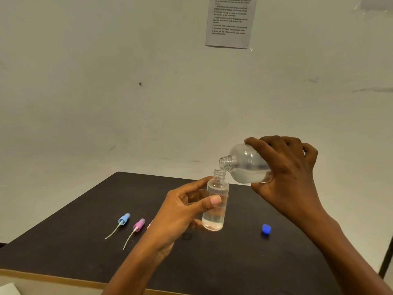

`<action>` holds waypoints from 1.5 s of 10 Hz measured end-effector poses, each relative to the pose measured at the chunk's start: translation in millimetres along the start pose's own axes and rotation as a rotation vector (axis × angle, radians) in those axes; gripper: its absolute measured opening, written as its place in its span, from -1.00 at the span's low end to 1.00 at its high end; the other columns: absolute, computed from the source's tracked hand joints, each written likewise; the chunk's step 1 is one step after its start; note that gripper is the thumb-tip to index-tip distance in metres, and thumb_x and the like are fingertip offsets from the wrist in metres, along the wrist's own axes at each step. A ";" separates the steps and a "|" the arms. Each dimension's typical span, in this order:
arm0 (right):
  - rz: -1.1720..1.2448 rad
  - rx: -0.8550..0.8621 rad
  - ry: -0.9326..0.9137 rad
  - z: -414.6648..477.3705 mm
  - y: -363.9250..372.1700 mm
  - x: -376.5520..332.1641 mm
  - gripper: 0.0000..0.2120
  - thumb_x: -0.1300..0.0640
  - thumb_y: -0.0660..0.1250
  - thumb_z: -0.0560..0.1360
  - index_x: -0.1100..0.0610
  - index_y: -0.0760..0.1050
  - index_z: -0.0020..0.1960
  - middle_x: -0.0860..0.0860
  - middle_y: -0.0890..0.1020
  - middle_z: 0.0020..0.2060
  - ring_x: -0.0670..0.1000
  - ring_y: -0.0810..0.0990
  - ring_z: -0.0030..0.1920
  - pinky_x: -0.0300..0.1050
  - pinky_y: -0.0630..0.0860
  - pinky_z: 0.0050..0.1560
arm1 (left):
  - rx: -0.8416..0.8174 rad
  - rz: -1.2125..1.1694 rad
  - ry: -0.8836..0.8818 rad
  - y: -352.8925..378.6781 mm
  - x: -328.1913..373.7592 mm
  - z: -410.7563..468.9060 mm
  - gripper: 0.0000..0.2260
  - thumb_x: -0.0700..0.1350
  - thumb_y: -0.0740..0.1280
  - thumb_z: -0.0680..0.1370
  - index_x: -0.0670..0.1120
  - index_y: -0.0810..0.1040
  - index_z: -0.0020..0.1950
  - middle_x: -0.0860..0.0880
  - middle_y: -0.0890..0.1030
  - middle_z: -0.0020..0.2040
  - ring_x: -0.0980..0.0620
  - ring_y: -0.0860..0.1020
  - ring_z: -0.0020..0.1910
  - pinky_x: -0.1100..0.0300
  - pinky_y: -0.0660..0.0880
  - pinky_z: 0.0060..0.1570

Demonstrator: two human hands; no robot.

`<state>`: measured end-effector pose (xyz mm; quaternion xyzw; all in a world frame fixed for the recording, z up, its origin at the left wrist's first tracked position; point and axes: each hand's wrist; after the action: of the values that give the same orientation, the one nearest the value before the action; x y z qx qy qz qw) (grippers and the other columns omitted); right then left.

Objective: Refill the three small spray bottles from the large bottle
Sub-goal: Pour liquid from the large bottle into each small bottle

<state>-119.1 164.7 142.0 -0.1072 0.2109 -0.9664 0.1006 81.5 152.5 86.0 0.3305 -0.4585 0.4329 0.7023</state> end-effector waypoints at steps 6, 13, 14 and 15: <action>-0.005 0.002 -0.004 1.1 -0.9 -0.4 -0.18 0.25 0.56 0.07 -0.07 0.32 0.24 0.03 0.56 0.04 0.06 0.34 0.11 -0.04 0.11 0.06 | -0.001 0.000 0.001 -1.1 -0.6 0.8 -0.51 0.05 0.46 0.18 0.19 0.54 0.11 0.02 0.69 0.05 -0.02 0.65 0.06 0.05 0.62 -0.20; 0.002 0.015 -0.004 1.1 -1.7 0.0 -0.17 0.26 0.56 0.06 -0.06 0.32 0.24 0.04 0.56 0.03 0.06 0.34 0.11 -0.04 0.11 0.06 | 0.011 0.002 0.007 0.8 0.9 -0.4 -0.58 0.00 0.44 0.22 0.20 0.54 0.06 0.06 0.70 -0.01 0.05 0.66 0.01 0.10 0.62 -0.23; 0.002 0.016 -0.005 0.8 -1.5 0.2 -0.17 0.26 0.57 0.06 -0.06 0.32 0.23 0.04 0.56 0.03 0.06 0.34 0.11 -0.04 0.11 0.06 | 0.013 0.009 0.003 0.5 0.1 0.3 -0.57 0.02 0.44 0.21 0.21 0.53 0.06 0.07 0.70 -0.01 0.04 0.66 0.02 0.07 0.63 -0.20; 0.003 0.016 -0.005 1.1 -1.5 0.3 -0.18 0.26 0.57 0.06 -0.06 0.32 0.23 0.04 0.56 0.02 0.06 0.34 0.11 -0.04 0.11 0.06 | 0.013 0.014 0.003 0.3 -0.2 0.3 -0.57 0.01 0.44 0.22 0.22 0.53 0.07 0.05 0.70 0.01 0.04 0.65 0.03 0.05 0.63 -0.18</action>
<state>-119.4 165.5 143.6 -0.1087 0.2029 -0.9676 0.1035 81.1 152.3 86.0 0.3310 -0.4568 0.4414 0.6978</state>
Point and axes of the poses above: each hand's wrist, its own z-axis towards the middle knuckle, its own y-axis out of the palm, x = y × z
